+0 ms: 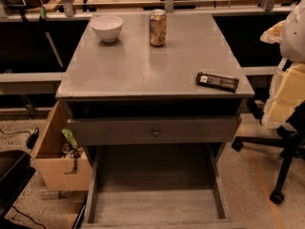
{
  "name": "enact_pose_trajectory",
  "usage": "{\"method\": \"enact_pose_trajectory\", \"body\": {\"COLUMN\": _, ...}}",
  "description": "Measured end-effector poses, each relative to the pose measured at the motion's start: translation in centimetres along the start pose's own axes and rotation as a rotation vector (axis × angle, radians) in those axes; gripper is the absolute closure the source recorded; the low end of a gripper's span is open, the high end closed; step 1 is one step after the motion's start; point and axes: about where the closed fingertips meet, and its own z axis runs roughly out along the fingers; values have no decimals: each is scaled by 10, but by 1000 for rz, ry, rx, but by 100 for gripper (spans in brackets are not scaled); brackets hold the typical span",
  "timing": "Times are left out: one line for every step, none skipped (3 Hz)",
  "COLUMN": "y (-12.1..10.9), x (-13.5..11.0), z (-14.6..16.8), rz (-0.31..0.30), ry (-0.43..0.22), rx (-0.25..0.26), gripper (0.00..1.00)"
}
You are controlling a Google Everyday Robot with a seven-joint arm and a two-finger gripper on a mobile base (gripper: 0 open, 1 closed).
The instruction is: Place rxbar chocolate into middle drawer
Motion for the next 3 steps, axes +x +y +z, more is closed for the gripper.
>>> {"method": "enact_pose_trajectory", "body": {"y": -1, "x": -1, "z": -2, "rz": -1, "ry": -11, "rx": 8, "gripper": 0}}
{"method": "enact_pose_trajectory", "body": {"y": -29, "x": -4, "z": 7, "rz": -13, "ry": -171, "rx": 39, "gripper": 0}}
{"method": "enact_pose_trajectory", "body": {"y": -64, "x": -10, "z": 18, "rz": -41, "ry": -346, "rx": 63, "gripper": 0}}
